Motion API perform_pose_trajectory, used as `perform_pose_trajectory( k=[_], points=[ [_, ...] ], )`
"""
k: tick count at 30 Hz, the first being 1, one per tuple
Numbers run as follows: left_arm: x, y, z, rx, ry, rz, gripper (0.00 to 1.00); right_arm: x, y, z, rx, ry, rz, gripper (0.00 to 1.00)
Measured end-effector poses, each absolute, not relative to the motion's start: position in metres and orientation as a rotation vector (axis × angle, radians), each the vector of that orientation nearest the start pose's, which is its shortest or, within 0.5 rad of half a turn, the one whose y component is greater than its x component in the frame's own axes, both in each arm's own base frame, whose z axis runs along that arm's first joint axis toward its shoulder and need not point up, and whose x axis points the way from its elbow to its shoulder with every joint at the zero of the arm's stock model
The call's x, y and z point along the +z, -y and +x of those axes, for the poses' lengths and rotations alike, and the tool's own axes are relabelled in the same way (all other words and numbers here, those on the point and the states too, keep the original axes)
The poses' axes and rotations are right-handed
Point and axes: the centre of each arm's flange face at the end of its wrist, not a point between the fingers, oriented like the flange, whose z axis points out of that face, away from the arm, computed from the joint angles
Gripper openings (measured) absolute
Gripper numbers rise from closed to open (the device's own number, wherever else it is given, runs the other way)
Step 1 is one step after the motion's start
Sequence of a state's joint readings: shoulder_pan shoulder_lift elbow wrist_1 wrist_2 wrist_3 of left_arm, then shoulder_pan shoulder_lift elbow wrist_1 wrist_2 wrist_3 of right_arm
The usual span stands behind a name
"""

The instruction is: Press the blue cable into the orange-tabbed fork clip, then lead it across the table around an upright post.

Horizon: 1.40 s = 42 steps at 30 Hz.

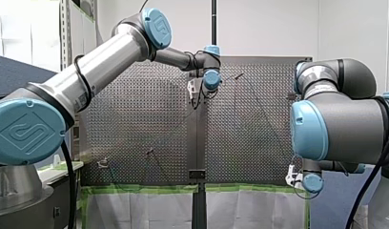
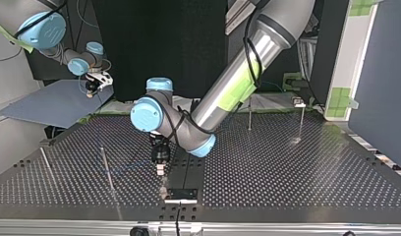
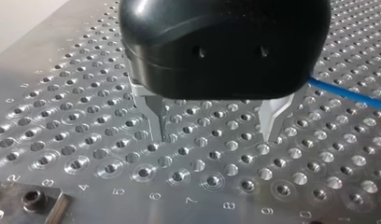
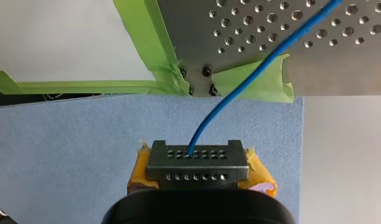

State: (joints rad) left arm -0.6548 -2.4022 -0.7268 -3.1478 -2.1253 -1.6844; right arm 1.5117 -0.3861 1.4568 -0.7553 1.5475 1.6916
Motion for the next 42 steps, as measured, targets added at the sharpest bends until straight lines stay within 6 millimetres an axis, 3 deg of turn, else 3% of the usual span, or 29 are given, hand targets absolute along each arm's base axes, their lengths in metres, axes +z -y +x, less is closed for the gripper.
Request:
perform_pose_trajectory(
  k=[20, 27, 42],
  points=[
    [0.352, 0.543, 0.577, -0.149, -1.584, -0.027, 1.00, -0.143, 0.662, 0.100, 1.183, 1.513, 1.329, 0.00],
    [0.343, 0.538, 0.573, -0.156, -1.628, -0.052, 1.00, -0.143, 0.662, 0.101, 1.182, 1.511, 1.335, 0.00],
    [0.331, 0.539, 0.559, -0.294, -1.772, -0.038, 1.00, -0.144, 0.660, 0.106, 1.171, 1.509, 1.348, 0.00]
  ],
)
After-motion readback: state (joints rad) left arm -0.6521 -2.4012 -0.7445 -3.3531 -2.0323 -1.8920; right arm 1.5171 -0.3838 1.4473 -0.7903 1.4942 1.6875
